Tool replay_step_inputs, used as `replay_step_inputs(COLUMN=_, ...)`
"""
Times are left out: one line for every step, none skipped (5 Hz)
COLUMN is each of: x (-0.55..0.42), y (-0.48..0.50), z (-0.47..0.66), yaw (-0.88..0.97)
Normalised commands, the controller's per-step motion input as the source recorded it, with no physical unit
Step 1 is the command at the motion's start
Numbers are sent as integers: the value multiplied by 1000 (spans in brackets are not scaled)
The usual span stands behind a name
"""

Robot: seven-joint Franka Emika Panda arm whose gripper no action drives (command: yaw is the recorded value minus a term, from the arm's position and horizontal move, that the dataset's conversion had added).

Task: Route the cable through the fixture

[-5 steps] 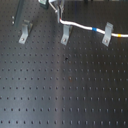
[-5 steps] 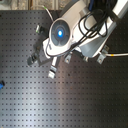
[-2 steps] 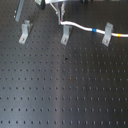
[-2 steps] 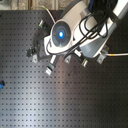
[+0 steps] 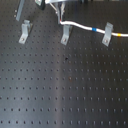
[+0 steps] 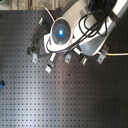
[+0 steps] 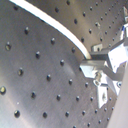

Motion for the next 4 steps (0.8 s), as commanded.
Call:
replay_step_inputs(x=301, y=36, z=-7, yaw=157)
replay_step_inputs(x=389, y=62, z=164, yaw=131)
replay_step_inputs(x=63, y=8, z=155, yaw=0)
replay_step_inputs(x=14, y=-126, z=100, yaw=86)
